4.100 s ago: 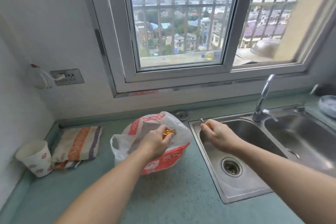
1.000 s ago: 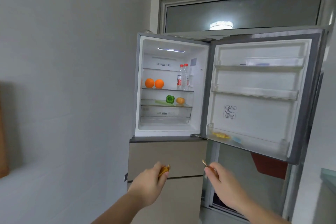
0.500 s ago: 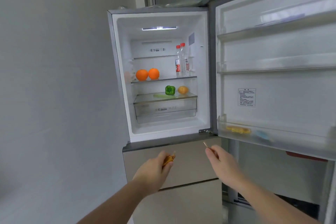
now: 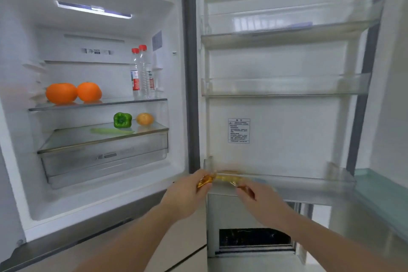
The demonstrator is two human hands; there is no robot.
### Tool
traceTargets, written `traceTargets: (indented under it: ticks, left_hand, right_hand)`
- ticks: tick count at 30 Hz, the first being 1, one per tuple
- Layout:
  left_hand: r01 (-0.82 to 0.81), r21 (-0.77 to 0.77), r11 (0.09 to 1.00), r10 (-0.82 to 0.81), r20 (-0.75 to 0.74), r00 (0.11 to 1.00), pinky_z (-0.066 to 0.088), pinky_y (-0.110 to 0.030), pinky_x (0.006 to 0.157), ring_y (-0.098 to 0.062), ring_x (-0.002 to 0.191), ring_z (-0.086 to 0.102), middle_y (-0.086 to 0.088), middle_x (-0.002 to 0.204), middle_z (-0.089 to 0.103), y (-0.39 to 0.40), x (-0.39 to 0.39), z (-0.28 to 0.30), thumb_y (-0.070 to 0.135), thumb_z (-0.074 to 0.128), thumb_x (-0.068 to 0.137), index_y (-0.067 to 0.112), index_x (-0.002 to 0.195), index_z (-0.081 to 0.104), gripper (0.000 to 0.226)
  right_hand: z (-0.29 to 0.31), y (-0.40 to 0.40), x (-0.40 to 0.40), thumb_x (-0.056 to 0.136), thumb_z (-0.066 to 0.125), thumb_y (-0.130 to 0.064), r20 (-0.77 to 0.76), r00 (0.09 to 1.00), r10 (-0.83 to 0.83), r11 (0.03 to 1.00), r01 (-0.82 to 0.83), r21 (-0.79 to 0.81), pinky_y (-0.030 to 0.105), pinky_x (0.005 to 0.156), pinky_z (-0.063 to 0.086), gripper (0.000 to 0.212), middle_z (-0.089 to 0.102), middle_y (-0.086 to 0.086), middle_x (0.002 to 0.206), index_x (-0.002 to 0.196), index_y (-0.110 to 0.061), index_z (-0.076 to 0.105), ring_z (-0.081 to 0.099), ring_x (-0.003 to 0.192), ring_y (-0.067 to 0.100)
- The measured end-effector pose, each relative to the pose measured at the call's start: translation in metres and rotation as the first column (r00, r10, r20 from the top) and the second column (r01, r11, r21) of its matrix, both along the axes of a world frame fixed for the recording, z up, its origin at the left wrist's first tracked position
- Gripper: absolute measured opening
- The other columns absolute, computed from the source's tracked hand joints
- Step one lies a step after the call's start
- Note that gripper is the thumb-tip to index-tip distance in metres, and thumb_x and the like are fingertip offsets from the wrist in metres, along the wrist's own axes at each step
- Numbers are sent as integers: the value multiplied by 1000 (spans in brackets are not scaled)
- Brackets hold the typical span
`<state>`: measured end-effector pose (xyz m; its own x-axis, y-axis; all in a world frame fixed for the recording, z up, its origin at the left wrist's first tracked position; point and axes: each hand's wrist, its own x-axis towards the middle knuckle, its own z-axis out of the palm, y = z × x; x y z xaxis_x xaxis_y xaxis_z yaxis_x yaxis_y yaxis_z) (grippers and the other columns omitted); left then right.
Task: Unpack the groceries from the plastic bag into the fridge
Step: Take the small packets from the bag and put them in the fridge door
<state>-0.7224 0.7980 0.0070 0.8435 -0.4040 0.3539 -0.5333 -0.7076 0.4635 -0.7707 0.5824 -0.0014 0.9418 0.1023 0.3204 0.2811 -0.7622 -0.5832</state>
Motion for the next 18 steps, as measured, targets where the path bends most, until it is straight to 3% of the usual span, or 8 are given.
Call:
traceTargets:
  ticks: [3,6,8,11,15,18]
  left_hand:
    - [122,-16,992,-121,31,992,47,-28,72,-11,80,58,8,89,59,-38,39,17,38,44,100,34,114,51,17]
    - [187,-23,982,-186,44,982,41,-22,70,-11,83,56,5,96,59,-76,59,23,34,43,101,28,117,51,19]
    - [219,7,976,-219,42,975,41,-20,66,-7,75,52,4,91,59,-98,70,21,33,43,101,23,111,54,18]
    - [260,22,965,-259,-24,965,42,-29,67,-12,70,48,2,81,55,-129,86,17,31,45,100,18,100,55,16]
    - [285,41,958,-283,-44,958,34,-22,59,-9,62,45,7,68,48,-168,108,13,28,51,97,12,94,61,19]
    - [305,50,951,-302,-52,952,30,-21,55,-9,57,40,3,67,48,-194,120,16,26,56,95,7,87,64,22]
  right_hand:
    - [12,-28,13,99,46,-35,75,994,-83,992,89,-85,16,58,36,12,49,-13,63,101,-32,57,46,59,0]
    - [16,-62,20,98,46,-34,120,971,-208,973,218,-77,22,58,38,9,51,-10,64,94,-34,54,48,60,3]
    - [19,-83,24,97,46,-29,154,947,-283,953,295,-62,23,59,37,10,52,-12,67,93,-33,55,49,62,4]
    - [23,-118,36,96,48,-23,165,926,-338,936,349,-41,23,59,36,11,53,-12,70,98,-29,57,50,63,5]
    - [19,-156,57,93,56,-26,143,908,-394,916,401,-19,16,55,36,10,58,-11,68,102,-26,61,53,60,4]
    - [21,-176,80,91,58,-27,82,915,-394,911,401,-94,13,53,35,12,63,-4,74,92,-18,65,53,64,9]
